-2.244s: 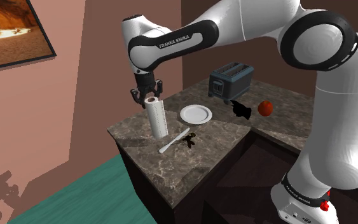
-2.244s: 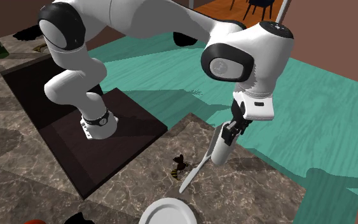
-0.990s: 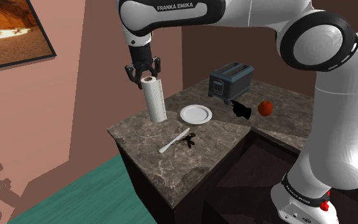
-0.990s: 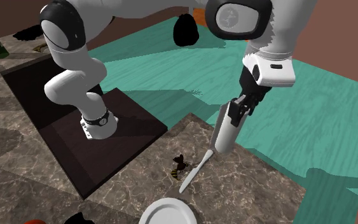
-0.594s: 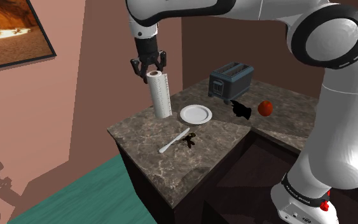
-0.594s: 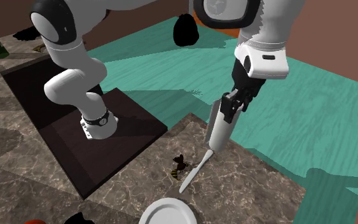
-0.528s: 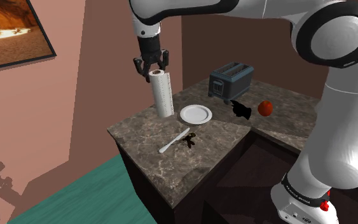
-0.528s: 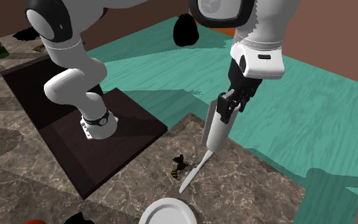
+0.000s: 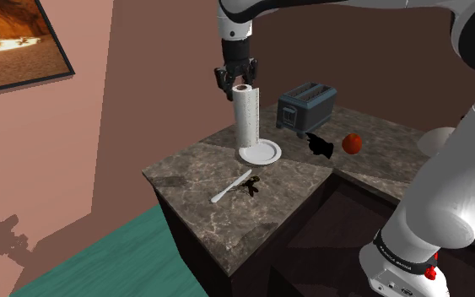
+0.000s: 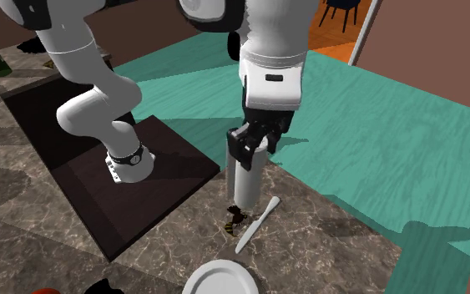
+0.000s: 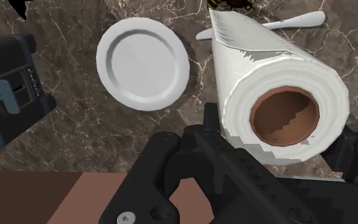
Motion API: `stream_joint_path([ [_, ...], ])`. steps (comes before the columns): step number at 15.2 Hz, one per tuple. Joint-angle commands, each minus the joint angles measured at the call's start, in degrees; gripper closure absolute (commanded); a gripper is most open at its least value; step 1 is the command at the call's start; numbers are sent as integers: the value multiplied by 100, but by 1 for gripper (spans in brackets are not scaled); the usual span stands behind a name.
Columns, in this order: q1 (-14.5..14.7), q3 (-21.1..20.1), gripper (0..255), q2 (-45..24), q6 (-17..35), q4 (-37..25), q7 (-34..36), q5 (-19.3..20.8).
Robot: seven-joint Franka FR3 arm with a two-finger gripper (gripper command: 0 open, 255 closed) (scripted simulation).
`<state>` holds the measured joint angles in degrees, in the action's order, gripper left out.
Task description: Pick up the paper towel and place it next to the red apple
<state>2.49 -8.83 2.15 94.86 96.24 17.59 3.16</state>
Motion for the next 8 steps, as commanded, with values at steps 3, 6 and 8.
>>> stream_joint_path([
  [3,-212,261,255,655,44,669,-486,-72],
  [6,-352,479,255,1059,16,1026,-848,-75],
  [8,-442,633,255,1305,-16,1227,-1092,-57],
])
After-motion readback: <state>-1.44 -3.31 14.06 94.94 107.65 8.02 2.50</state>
